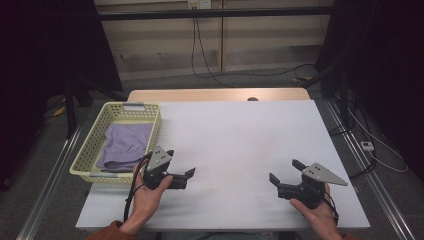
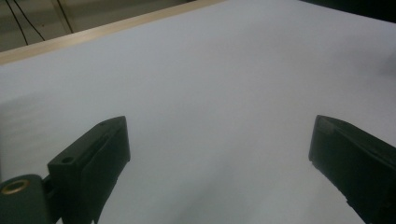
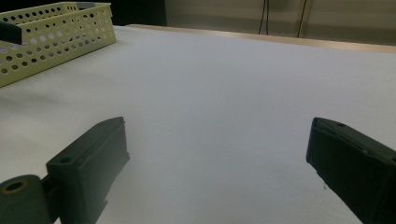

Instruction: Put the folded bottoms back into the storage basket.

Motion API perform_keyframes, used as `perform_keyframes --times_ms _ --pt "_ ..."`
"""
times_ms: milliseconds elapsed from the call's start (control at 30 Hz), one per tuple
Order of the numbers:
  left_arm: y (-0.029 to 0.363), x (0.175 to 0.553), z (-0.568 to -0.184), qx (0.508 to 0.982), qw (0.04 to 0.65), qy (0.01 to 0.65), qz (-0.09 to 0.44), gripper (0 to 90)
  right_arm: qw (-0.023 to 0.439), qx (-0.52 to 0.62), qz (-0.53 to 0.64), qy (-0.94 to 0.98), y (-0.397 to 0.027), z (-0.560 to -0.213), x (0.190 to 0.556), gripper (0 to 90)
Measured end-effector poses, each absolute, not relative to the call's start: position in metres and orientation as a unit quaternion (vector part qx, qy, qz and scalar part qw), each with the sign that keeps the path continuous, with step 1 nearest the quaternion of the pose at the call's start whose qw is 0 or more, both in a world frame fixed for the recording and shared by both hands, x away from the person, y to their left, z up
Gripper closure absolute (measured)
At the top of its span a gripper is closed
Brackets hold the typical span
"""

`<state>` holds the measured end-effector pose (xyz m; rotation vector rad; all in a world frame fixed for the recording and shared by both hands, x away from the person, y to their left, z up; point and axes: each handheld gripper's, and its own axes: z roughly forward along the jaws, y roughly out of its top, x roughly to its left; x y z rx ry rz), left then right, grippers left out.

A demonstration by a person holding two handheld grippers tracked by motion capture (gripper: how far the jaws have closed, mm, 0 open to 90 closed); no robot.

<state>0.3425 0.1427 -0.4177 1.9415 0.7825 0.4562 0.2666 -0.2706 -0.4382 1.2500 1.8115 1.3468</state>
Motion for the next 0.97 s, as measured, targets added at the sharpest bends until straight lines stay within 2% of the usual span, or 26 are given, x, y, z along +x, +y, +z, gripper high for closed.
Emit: perform_keyframes --times_ms 167,300,567,967 --pt "0.147 0.339 -0.424 0.799 0.473 0.322 0.185 5.2 0.276 0.466 0.502 0.674 -0.271 -0.438 0.267 5.3" --pt "0.151 0.342 -0.429 0.792 0.482 0.339 0.159 5.2 0.277 0.465 0.502 0.675 -0.27 -0.438 0.267 5.3" --pt "0.151 0.34 -0.433 0.788 0.479 0.338 0.186 5.2 0.274 0.462 0.503 0.677 -0.27 -0.438 0.266 5.3" --pt "0.15 0.338 -0.435 0.787 0.483 0.339 0.178 5.2 0.276 0.464 0.504 0.674 -0.271 -0.437 0.265 5.3"
